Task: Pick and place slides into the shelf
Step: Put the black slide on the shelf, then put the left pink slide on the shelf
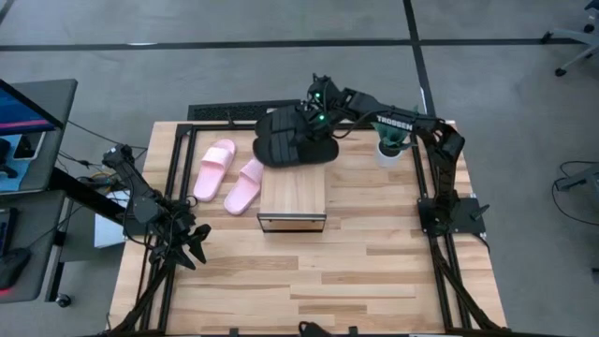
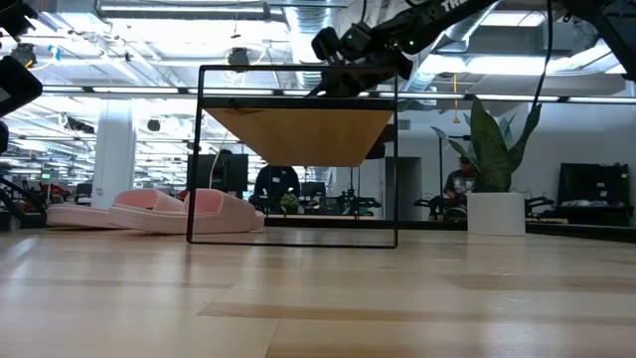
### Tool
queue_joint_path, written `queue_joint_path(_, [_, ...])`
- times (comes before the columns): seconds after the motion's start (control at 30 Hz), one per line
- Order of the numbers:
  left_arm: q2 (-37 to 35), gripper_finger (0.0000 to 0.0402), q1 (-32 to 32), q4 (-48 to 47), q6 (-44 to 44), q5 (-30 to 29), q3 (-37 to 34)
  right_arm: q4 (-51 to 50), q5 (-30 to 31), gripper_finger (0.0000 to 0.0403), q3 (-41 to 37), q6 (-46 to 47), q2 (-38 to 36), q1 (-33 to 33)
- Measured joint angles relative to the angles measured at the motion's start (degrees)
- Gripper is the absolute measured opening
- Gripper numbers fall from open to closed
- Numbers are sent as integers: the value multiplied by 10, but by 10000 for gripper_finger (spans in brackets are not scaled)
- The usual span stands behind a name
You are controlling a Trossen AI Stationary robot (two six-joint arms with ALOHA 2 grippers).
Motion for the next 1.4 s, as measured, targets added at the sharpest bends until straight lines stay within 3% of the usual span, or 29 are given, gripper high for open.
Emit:
queue_joint_path(0.5, [0, 162, 0, 0, 0, 0, 0, 0, 3, 32, 0, -29, 0, -1])
queue_joint_path(1.17, [0, 162, 0, 0, 0, 1, 0, -1, 4, 168, 0, -28, 0, -2])
queue_joint_path(1.4, [0, 162, 0, 0, 0, 1, 0, -45, 2, 190, 0, -41, 0, -7])
